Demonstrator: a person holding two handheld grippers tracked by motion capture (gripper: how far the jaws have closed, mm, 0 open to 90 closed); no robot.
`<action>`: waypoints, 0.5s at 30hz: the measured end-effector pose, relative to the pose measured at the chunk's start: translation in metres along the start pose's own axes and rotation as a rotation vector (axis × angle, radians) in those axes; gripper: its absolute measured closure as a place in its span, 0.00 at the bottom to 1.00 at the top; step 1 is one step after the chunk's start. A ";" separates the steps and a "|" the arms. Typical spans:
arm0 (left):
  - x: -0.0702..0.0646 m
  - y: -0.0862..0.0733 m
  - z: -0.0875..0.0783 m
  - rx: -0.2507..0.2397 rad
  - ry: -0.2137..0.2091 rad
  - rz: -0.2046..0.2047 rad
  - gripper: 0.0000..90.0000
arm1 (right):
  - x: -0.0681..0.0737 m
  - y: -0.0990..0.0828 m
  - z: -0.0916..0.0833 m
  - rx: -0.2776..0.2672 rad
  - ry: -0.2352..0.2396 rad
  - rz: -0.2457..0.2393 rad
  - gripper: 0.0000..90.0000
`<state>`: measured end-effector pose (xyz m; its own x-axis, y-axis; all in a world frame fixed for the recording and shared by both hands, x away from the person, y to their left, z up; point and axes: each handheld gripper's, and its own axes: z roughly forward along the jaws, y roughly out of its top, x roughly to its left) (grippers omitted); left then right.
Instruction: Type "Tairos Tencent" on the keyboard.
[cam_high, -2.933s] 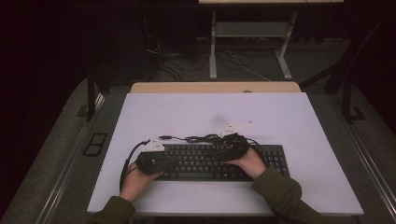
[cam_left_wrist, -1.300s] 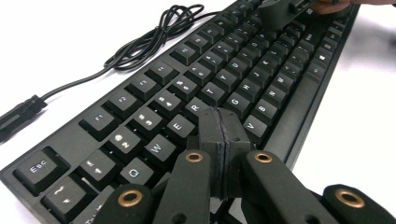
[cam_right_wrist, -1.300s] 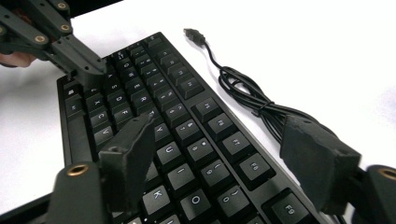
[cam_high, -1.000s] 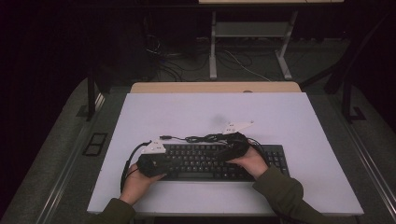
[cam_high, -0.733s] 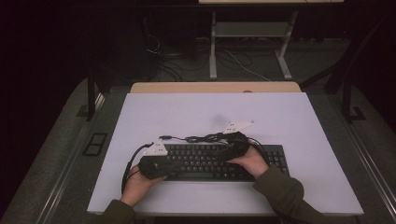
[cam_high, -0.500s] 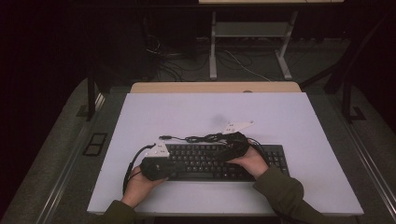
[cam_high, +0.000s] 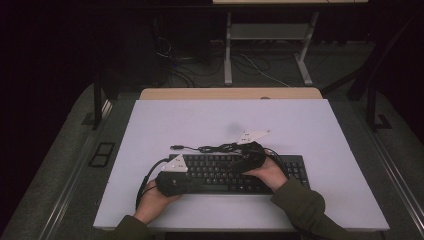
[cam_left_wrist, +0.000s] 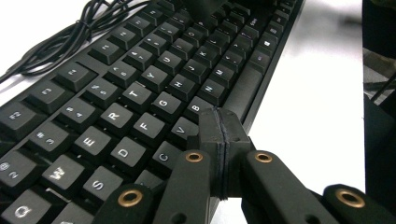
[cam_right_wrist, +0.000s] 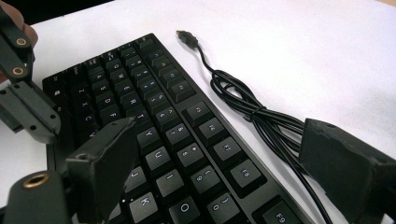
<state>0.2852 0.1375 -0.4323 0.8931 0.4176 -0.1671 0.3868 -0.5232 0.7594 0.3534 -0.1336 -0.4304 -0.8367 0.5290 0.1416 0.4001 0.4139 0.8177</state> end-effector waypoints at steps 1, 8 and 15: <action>0.000 0.000 0.001 0.002 0.000 0.001 0.99 | 0.000 0.000 0.000 -0.001 0.001 0.002 0.13; 0.000 -0.001 0.003 0.008 0.000 0.001 0.99 | 0.000 0.000 0.000 -0.001 0.000 0.003 0.13; 0.000 -0.001 0.005 0.019 -0.001 0.007 0.99 | 0.000 0.000 0.000 -0.001 -0.001 0.003 0.13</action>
<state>0.2860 0.1348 -0.4364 0.8960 0.4131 -0.1627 0.3848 -0.5399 0.7486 0.3533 -0.1338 -0.4300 -0.8349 0.5315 0.1434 0.4023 0.4113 0.8179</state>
